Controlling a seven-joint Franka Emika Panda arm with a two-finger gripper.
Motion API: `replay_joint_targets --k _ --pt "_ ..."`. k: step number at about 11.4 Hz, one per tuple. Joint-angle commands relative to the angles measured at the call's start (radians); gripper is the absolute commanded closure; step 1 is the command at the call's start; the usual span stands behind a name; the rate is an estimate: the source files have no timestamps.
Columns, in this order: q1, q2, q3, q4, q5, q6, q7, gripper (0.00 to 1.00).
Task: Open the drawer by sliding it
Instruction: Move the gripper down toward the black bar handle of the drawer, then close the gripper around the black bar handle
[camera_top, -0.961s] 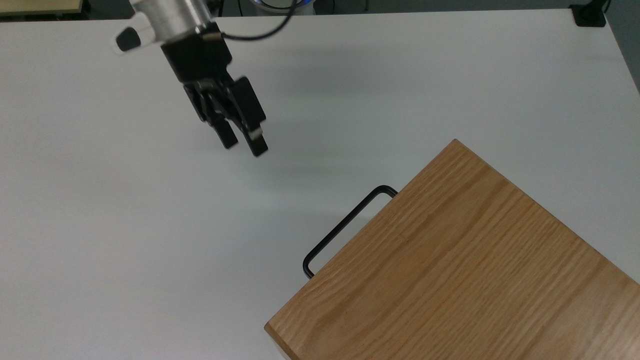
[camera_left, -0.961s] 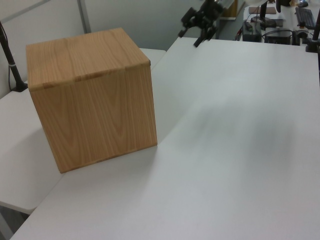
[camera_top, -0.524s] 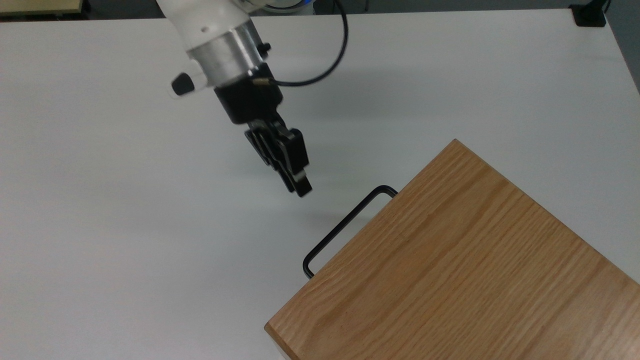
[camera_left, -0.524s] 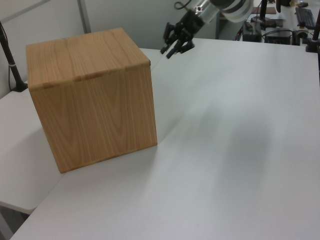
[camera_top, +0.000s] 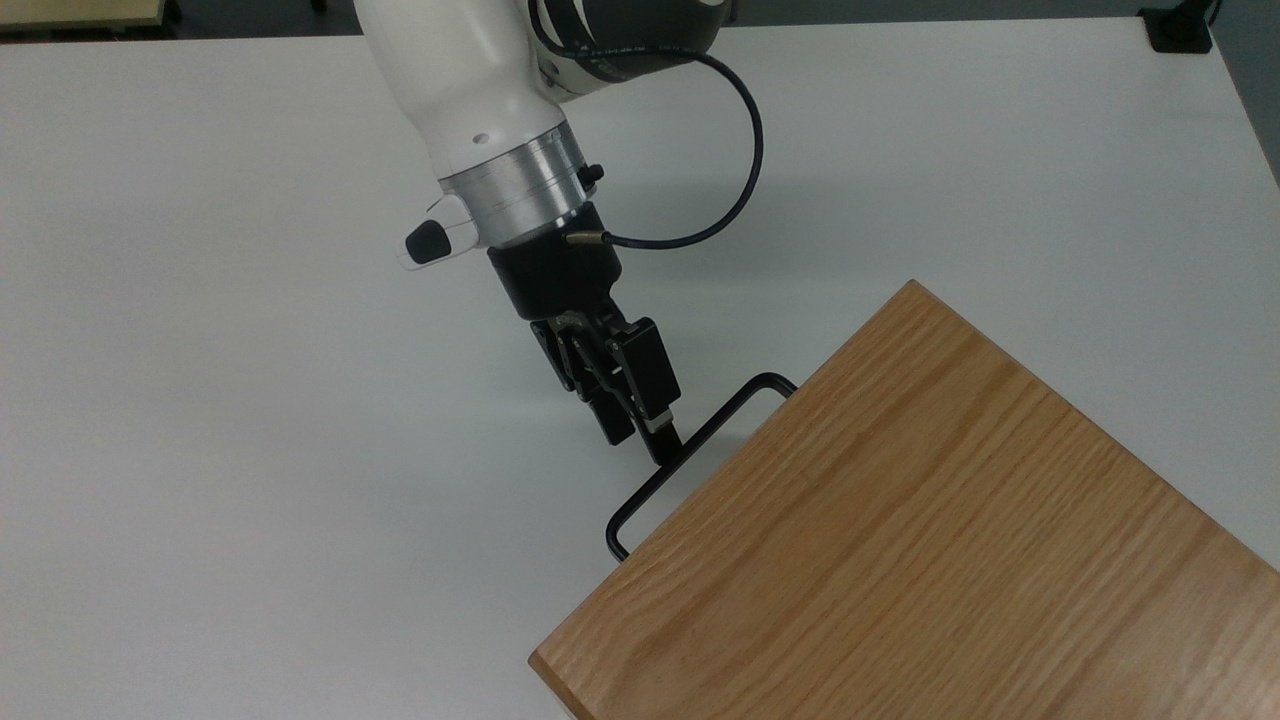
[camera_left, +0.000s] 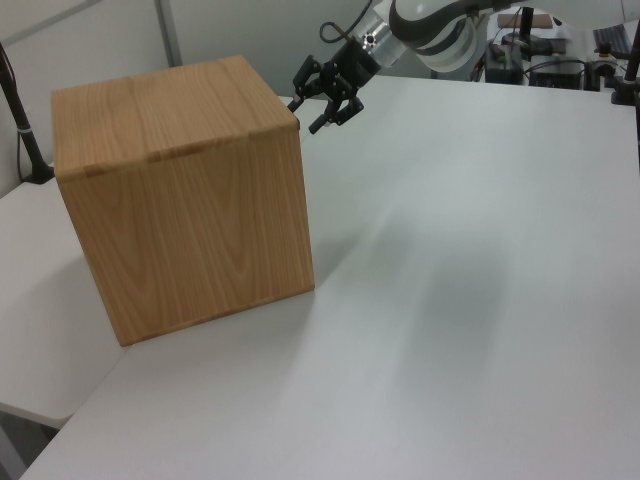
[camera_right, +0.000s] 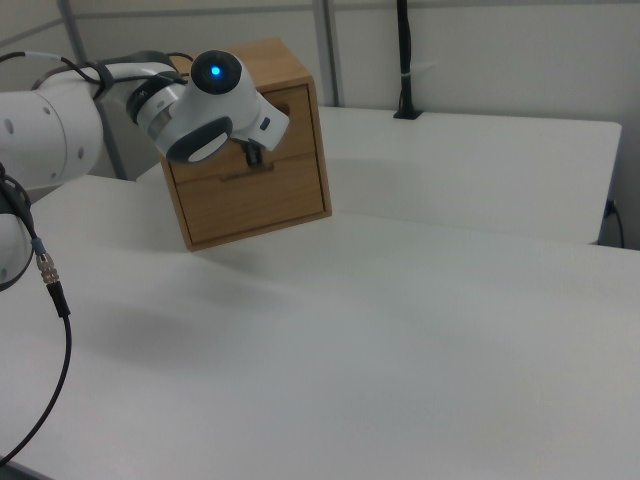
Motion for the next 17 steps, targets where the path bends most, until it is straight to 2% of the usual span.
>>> replay_joint_targets --k 1,4,5,7,8,14,15,16,17 --pt "0.001 -0.009 0.001 0.022 0.019 0.011 0.012 0.29" --pt "-0.010 -0.016 0.001 0.023 0.017 0.011 0.008 0.30" --pt "-0.004 -0.010 0.007 0.033 0.017 0.013 0.008 0.33" --pt "0.005 -0.004 0.019 0.046 0.014 0.016 0.007 0.54" --pt "0.013 -0.002 0.025 0.054 0.014 0.031 0.005 0.69" --pt "0.039 0.050 0.035 0.059 -0.020 0.076 -0.014 0.76" --pt "0.039 0.053 0.035 0.059 -0.020 0.076 -0.021 0.82" --pt "0.038 0.051 0.035 0.059 -0.018 0.076 -0.021 0.93" --pt "0.036 0.050 0.035 0.059 -0.018 0.074 -0.019 0.96"
